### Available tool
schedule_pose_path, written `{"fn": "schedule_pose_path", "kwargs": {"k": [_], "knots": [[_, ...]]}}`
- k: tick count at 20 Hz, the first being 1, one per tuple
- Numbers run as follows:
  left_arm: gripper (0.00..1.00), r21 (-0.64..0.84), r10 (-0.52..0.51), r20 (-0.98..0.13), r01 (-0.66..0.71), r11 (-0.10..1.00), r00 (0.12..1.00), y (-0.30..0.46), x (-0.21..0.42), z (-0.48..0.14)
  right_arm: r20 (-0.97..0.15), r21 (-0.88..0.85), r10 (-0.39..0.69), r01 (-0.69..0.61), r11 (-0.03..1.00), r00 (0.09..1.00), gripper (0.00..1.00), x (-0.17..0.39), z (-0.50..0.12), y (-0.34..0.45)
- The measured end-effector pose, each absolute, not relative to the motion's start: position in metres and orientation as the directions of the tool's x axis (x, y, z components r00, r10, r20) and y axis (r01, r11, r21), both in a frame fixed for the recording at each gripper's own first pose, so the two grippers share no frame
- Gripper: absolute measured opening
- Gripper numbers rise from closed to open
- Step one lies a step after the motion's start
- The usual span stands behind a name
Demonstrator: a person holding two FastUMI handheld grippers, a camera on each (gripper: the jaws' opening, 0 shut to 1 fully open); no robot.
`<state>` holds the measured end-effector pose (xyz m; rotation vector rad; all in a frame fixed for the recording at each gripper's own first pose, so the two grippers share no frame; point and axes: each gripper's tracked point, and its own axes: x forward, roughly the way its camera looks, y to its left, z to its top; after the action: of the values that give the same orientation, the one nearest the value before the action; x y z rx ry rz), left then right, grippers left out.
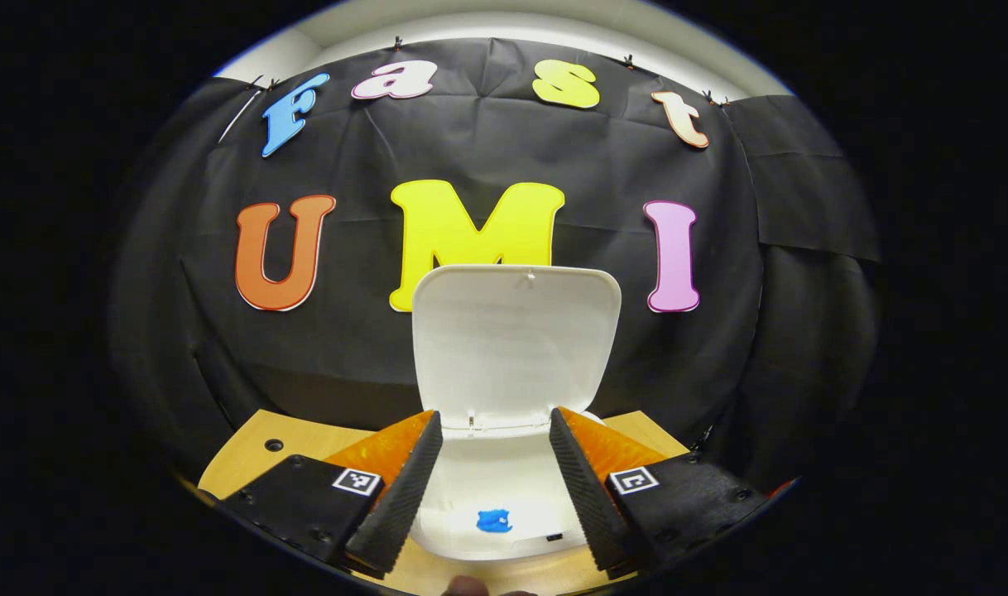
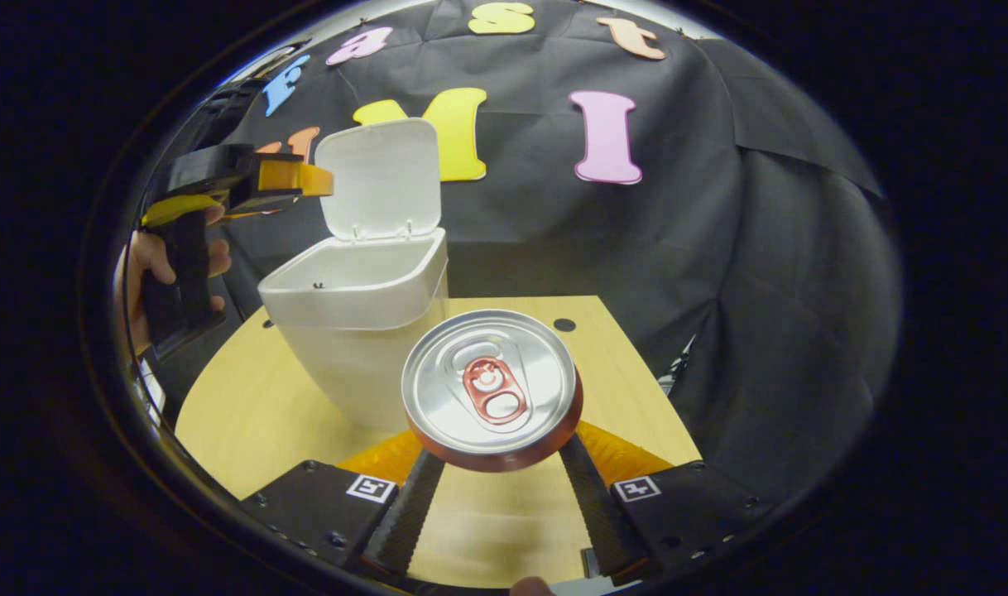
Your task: Press the lid of the desktop garbage bin to open it, pick up the crumpled paper on the desktop and throw it into the bin, then pick up the pop can on the desktop and drop it into the bin, and finally close the garbage bin lid.
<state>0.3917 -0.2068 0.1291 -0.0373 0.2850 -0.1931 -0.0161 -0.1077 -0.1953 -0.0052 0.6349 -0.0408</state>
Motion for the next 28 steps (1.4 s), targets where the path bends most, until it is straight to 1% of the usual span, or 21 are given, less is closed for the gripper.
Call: {"fn": "schedule_pose_path", "kwargs": {"k": [2,3,6,10,15,16,19,26,28], "knots": [[0.93,-0.061,-0.190,-0.271,0.180,0.982,0.944,-0.203,0.389,0.132,-0.588,-0.017,-0.031,0.026,1.000,0.808,0.81,-0.016,-0.192,-0.103],[0.93,-0.059,-0.185,-0.268,0.176,0.983,0.945,-0.200,0.387,0.134,-0.587,-0.020,-0.027,0.019,1.000,0.809,0.80,-0.016,-0.191,-0.101],[0.98,-0.055,-0.169,-0.264,0.160,0.986,0.950,-0.189,0.380,0.135,-0.590,-0.017,-0.001,-0.011,1.000,0.807,0.80,-0.016,-0.186,-0.091],[0.98,-0.057,-0.176,-0.249,0.167,0.984,0.952,-0.178,0.364,0.137,-0.597,-0.006,0.038,-0.051,0.999,0.802,0.81,-0.013,-0.176,-0.078],[0.98,-0.040,-0.141,-0.229,0.136,0.990,0.963,-0.152,0.340,0.137,-0.588,-0.013,0.074,-0.101,0.995,0.805,0.81,0.001,-0.155,-0.064],[0.98,-0.043,-0.131,-0.228,0.125,0.991,0.965,-0.146,0.334,0.137,-0.591,-0.017,0.073,-0.103,0.995,0.803,0.81,0.005,-0.150,-0.062],[0.98,-0.036,-0.085,-0.235,0.079,0.996,0.968,-0.124,0.318,0.135,-0.605,0.015,0.116,-0.135,0.991,0.788,0.80,0.018,-0.137,-0.047],[0.98,-0.039,0.028,-0.242,-0.038,0.999,0.970,-0.075,0.286,0.133,-0.559,-0.004,0.176,-0.216,0.976,0.810,0.80,0.065,-0.095,-0.022],[0.98,-0.047,0.047,-0.241,-0.060,0.997,0.969,-0.065,0.278,0.133,-0.553,-0.006,0.193,-0.235,0.972,0.811,0.81,0.080,-0.089,-0.013]]}}
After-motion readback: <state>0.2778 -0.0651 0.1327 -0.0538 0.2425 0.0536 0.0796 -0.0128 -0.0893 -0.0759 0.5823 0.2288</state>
